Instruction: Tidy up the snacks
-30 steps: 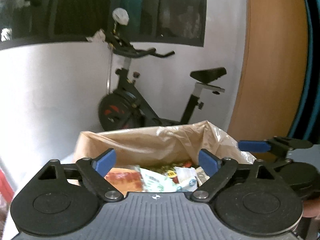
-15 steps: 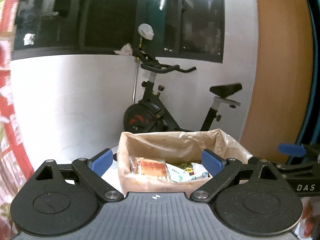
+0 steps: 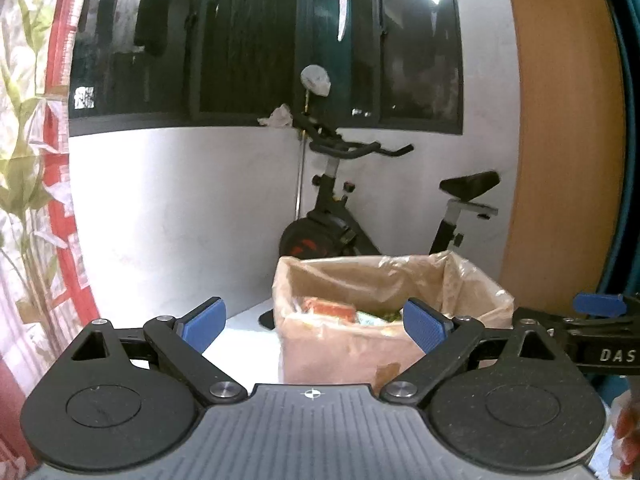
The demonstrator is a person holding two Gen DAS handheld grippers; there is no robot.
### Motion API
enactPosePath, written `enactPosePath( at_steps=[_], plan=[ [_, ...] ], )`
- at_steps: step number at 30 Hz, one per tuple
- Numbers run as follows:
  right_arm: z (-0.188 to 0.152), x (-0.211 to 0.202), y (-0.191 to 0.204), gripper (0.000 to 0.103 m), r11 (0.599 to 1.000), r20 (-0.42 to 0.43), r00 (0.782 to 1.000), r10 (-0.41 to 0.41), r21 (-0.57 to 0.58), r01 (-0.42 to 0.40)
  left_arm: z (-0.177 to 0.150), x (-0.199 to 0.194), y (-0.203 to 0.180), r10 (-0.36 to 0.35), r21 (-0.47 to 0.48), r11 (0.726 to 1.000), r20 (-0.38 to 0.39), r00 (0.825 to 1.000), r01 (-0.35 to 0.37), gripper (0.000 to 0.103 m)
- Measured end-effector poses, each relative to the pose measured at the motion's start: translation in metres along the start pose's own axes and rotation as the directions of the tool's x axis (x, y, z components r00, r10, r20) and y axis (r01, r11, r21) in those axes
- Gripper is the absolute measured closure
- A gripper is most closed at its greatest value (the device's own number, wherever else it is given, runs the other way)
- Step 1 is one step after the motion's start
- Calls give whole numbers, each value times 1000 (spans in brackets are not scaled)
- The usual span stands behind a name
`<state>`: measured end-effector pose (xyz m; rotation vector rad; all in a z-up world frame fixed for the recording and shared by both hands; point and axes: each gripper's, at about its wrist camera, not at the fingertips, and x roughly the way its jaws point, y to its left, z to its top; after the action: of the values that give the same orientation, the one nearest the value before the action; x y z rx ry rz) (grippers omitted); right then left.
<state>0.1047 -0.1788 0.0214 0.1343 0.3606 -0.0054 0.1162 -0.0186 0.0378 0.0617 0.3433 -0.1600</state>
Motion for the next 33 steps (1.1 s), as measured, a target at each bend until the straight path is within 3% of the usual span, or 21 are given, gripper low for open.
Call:
enactPosePath(
  at_steps=[33],
  plan=[
    [5, -6, 4, 0, 1000, 11, 1000, 13, -15, -13, 0, 0, -2, 52, -19, 998, -9, 999, -52, 6]
  ],
)
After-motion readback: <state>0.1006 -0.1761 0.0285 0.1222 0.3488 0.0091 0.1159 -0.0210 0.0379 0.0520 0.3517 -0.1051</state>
